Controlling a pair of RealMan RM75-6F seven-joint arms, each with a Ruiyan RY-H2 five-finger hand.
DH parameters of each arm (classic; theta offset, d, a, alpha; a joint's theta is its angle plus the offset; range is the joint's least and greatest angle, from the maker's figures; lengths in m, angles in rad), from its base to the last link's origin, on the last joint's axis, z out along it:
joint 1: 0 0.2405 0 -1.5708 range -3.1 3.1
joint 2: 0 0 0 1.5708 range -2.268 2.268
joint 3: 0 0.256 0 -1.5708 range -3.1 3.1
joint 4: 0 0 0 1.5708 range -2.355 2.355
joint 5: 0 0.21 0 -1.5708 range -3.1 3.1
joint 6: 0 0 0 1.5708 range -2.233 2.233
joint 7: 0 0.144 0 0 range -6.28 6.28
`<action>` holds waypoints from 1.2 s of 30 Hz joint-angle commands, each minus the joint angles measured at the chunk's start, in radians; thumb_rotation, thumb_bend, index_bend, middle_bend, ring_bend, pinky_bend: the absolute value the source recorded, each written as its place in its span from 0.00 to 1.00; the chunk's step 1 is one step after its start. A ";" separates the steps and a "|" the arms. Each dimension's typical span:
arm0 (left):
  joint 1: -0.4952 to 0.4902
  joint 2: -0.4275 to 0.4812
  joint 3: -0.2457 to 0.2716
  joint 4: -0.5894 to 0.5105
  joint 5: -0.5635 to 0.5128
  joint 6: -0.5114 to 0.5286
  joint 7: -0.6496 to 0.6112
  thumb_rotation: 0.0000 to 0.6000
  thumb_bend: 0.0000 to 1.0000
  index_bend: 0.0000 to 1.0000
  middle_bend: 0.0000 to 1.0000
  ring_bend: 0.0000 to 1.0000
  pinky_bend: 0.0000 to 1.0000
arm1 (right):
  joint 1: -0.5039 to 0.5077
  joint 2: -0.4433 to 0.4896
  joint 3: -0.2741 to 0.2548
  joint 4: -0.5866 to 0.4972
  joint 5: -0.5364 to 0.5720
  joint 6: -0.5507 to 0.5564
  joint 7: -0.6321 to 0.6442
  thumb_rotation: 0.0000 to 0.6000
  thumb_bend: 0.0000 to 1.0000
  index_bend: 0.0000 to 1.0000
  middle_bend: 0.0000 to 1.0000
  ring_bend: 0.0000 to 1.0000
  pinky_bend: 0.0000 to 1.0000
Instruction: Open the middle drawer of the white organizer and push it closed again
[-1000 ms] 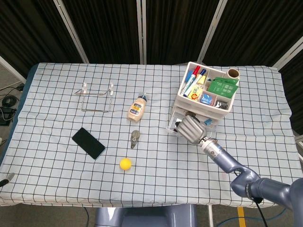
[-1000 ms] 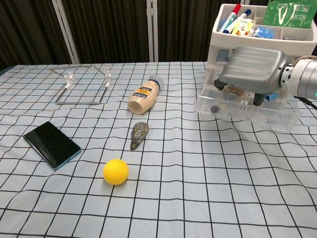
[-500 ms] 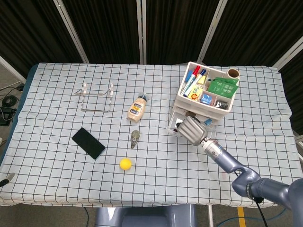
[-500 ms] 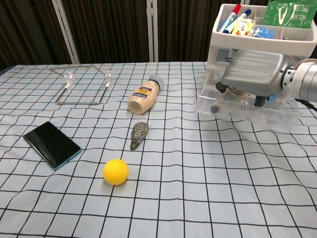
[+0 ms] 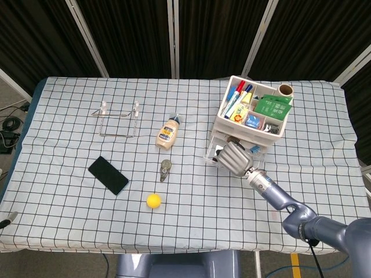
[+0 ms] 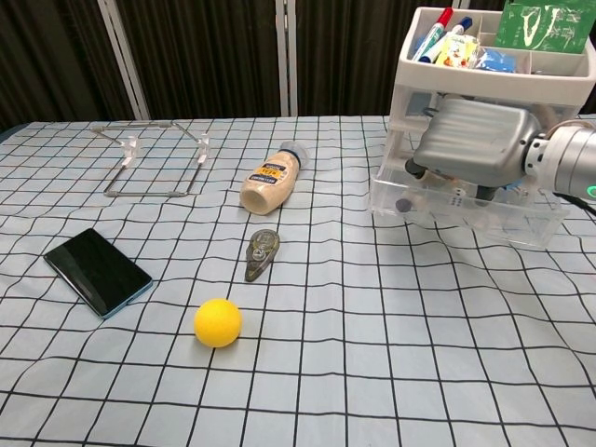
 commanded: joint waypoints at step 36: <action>0.001 0.007 0.007 -0.003 0.012 0.000 -0.014 1.00 0.10 0.00 0.00 0.00 0.00 | -0.006 -0.024 -0.008 0.059 -0.035 -0.006 0.028 1.00 0.14 0.62 1.00 1.00 0.78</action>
